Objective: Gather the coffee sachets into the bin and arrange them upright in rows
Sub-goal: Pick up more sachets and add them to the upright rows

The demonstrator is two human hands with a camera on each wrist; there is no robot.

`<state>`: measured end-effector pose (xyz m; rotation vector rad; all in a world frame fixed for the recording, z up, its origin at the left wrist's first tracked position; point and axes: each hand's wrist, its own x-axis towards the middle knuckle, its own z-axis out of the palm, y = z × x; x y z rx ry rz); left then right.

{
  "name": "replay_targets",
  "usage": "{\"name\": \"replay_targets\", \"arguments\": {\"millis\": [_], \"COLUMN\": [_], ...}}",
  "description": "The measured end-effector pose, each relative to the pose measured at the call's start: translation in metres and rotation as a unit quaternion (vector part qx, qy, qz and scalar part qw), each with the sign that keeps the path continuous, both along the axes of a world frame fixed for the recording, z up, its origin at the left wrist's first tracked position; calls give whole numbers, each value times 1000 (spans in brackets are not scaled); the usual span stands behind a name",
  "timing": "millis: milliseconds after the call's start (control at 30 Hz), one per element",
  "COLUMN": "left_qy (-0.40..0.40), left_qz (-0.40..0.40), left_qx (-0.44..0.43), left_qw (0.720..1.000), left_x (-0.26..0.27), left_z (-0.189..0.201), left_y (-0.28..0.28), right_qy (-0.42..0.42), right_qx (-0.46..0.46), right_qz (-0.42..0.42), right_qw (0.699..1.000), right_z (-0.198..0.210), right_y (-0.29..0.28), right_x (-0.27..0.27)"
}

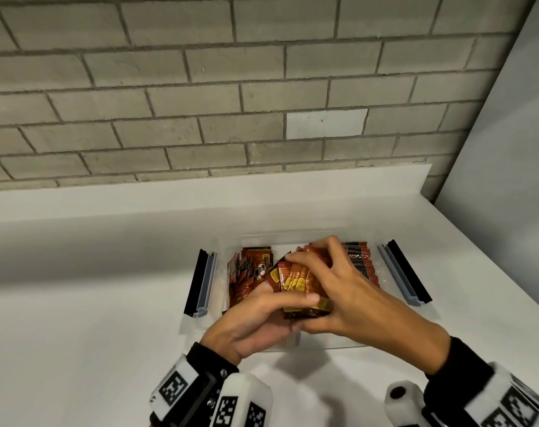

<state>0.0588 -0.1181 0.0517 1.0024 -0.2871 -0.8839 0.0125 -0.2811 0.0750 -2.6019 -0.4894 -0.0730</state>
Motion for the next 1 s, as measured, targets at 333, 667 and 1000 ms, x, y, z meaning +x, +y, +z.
{"name": "replay_targets", "arguments": {"millis": [333,667,1000], "left_qy": [7,-82,-118], "left_qz": [-48,-109,-185], "left_qx": [27,98,113], "left_qw": [998,986,969], "left_x": [12,15,6], "left_z": [0,4,7], "left_y": [-11,-10,-13], "right_qy": [-26,5,10], "right_qx": [22,-4,-22], "right_qz": [68,93,116], "right_qw": [997,996,993], "right_z": [0,12,9], "right_y": [-10,-20,-19], "right_x": [4,3,-3]}}
